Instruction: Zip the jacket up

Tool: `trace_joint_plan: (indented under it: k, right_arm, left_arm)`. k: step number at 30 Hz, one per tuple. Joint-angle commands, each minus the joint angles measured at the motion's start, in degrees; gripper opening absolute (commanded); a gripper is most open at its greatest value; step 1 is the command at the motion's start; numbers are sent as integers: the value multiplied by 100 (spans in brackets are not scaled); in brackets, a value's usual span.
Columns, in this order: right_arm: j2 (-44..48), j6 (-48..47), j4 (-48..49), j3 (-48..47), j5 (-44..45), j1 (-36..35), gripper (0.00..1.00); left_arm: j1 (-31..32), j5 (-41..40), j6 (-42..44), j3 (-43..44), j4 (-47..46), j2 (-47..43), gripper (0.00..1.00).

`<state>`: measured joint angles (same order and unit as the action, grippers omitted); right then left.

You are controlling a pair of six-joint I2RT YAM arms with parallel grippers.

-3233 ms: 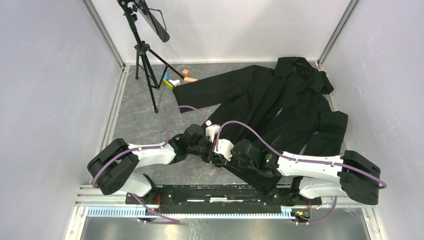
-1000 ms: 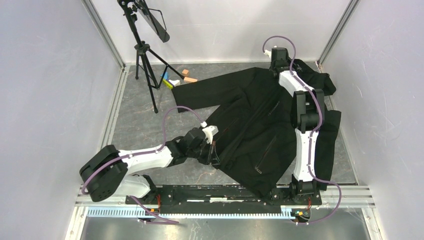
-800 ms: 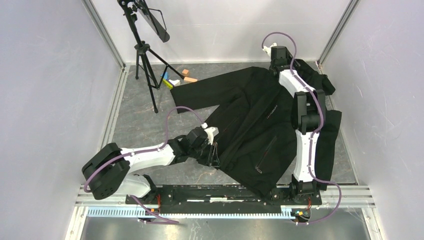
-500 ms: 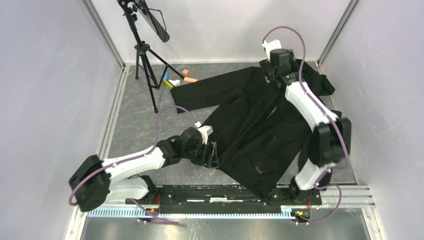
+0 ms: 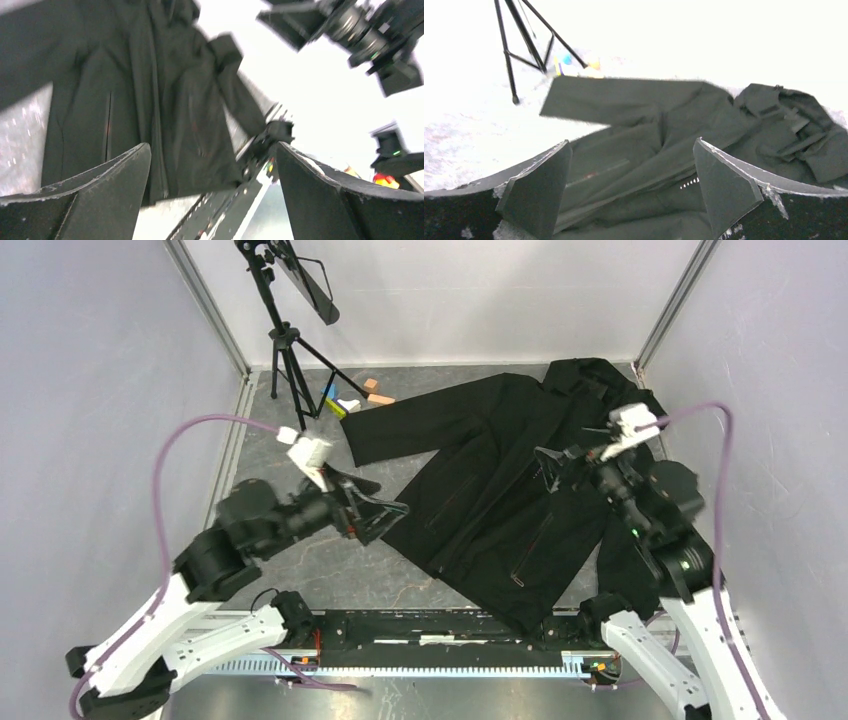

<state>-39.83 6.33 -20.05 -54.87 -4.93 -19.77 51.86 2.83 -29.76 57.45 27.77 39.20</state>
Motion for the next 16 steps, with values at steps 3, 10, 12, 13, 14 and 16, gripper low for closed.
trace_joint_plan:
  k: [3, 10, 12, 13, 14, 16]
  right_arm:
    - [1045, 76, -286, -176, 446, 11, 98]
    - [2026, -387, -243, -279, 1350, 13, 98]
    - [2225, -493, -140, -178, 1437, 11, 98]
    - [2290, -522, -143, -124, 1535, 8, 98]
    - [2356, -525, -135, -69, 1636, 11, 98]
    - [2517, -584, -50, 61, 1662, 9, 98]
  left_arm:
    - [0, -489, 704, 736, -131, -569, 100]
    - [0, -1017, 1001, 815, -216, -1315, 100]
    - [0, -1172, 1040, 877, -144, -1408, 100]
    - [-2, -1234, 1050, 913, -104, -1438, 100]
    - [-2, -1281, 1052, 942, -81, -1457, 100]
    - [-2, -1312, 1062, 987, -21, -1468, 100]
